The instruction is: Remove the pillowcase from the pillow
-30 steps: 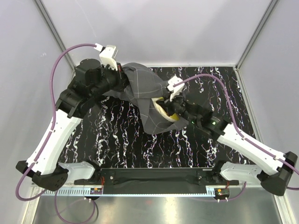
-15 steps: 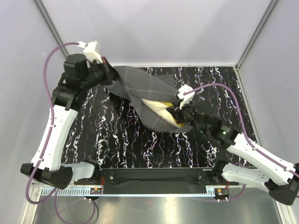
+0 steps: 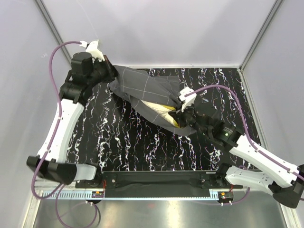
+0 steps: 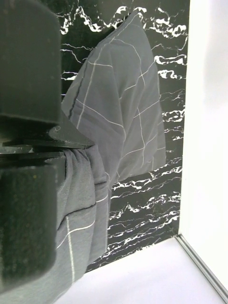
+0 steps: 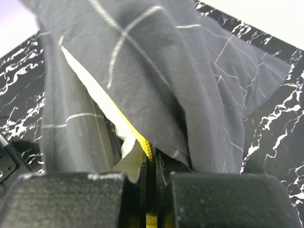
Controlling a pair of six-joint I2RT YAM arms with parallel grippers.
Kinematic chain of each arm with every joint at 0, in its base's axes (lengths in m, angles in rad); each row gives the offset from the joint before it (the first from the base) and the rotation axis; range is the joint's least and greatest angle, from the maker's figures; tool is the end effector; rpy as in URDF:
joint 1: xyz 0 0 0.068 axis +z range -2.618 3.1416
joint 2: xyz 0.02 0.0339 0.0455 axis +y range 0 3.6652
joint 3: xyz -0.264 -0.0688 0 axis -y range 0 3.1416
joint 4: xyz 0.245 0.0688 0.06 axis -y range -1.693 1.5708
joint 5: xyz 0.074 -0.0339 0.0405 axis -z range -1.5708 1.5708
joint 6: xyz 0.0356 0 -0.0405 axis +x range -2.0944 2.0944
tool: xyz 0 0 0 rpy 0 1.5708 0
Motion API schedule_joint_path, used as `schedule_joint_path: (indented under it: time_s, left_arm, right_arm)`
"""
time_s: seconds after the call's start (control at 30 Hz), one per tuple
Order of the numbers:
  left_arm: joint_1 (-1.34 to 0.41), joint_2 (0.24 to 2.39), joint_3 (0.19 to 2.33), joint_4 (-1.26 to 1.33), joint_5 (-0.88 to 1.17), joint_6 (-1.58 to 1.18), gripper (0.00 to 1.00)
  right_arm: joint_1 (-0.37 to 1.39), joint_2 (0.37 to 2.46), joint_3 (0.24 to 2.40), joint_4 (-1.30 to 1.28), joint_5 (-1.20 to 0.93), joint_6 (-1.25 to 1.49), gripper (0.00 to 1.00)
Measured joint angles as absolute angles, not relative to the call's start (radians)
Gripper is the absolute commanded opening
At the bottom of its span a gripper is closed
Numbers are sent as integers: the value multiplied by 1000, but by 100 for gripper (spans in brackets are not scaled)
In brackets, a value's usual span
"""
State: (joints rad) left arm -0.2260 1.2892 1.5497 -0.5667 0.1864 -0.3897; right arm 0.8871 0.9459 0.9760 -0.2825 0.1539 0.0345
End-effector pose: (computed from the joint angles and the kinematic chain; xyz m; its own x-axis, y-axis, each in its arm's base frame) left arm 0.2634 -0.0673 0.4553 -0.4208 -0.2863 -0.8608 0.2514 0.8749 -0.4139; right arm 0.1396 0.1627 0.3677 -0.1808 -0.1680 -0.9691 -0.6665 0.7455 -0.0049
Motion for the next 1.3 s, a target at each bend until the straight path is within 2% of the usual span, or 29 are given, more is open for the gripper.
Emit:
schedule_joint_path:
  time_s: [0.2,0.67,1.0,1.13,1.27,1.3]
  left_arm:
    - [-248,1421,1666,-575,185,-399,0]
    - [-322,1364,1723,-569,156,-452,0]
    - [-351,1709,2111,-689,167,-464,0]
    - [-363,1768,2159,-756,150,-435,0]
    - [-362,1752,2075,-758,103,-400,6]
    - [-363,1739,2028,-743,88,-391,18]
  right_arm:
    - [892,1023,1004,-287,145,34,0]
    - [949,1161,1079,-307,179,25,0]
    - [1078,1246,1141,-278,255,17,0]
    - [1125,1259,1141,-281,299,17,0]
    - [1174,1254,1141,-289,342,22,0]
    - [1184,1251,1141,-292,352,24,0]
